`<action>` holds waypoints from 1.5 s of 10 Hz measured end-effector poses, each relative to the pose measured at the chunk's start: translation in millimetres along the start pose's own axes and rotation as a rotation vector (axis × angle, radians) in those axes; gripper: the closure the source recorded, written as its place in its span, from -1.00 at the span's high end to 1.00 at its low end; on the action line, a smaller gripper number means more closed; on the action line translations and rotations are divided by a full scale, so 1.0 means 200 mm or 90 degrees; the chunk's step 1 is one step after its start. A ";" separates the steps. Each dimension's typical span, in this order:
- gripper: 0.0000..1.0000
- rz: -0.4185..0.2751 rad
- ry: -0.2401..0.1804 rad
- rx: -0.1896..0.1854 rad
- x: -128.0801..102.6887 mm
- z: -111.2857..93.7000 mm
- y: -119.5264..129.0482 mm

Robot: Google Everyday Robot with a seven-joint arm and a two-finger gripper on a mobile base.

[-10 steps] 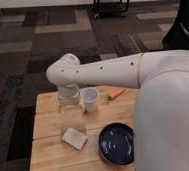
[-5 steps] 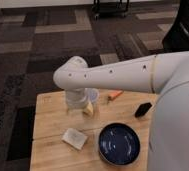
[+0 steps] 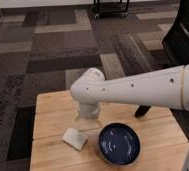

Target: Pick up the ceramic bowl

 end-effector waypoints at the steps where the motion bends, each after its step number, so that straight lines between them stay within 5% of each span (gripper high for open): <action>1: 0.30 0.019 0.008 0.008 0.07 0.05 -0.09; 4: 0.30 0.047 0.029 0.025 0.18 0.14 -0.22; 8: 0.30 0.062 0.033 0.040 0.17 0.25 -0.31; 15: 0.28 0.067 0.033 0.041 0.16 0.26 -0.32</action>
